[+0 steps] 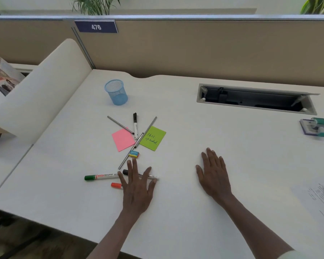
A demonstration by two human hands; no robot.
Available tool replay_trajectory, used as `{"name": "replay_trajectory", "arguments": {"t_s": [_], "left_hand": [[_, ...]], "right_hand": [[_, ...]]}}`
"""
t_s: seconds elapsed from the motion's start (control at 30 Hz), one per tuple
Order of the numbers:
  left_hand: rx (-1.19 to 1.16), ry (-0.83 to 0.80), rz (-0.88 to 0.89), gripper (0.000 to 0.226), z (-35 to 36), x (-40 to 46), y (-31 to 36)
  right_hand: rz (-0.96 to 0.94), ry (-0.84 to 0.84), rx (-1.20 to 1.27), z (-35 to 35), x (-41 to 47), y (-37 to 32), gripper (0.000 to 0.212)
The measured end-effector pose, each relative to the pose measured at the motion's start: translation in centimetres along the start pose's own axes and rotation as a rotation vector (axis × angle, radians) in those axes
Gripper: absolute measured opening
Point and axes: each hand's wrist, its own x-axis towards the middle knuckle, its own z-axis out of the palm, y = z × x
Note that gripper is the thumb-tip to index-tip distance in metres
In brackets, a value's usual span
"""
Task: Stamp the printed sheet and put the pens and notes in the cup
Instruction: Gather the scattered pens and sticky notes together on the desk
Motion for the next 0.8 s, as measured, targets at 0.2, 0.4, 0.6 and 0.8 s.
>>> {"name": "replay_trajectory", "arguments": {"t_s": [0.2, 0.4, 0.6, 0.8], "left_hand": [[0.003, 0.017, -0.028, 0.046, 0.5, 3.2, -2.7], [-0.027, 0.053, -0.054, 0.038, 1.2, 6.3, -4.9], [-0.135, 0.087, -0.145, 0.032, 1.5, 8.6, -7.3], [-0.197, 0.127, -0.209, 0.047, 0.5, 10.9, -8.8]], "right_hand": [[0.011, 0.022, -0.012, -0.2, 0.0, -0.3, 0.064], [0.024, 0.028, -0.004, 0.1, 0.1, -0.3, 0.064], [0.028, 0.04, -0.018, 0.3, 0.1, -0.1, 0.061], [0.03, 0.057, -0.014, 0.4, 0.1, -0.1, 0.06]]}}
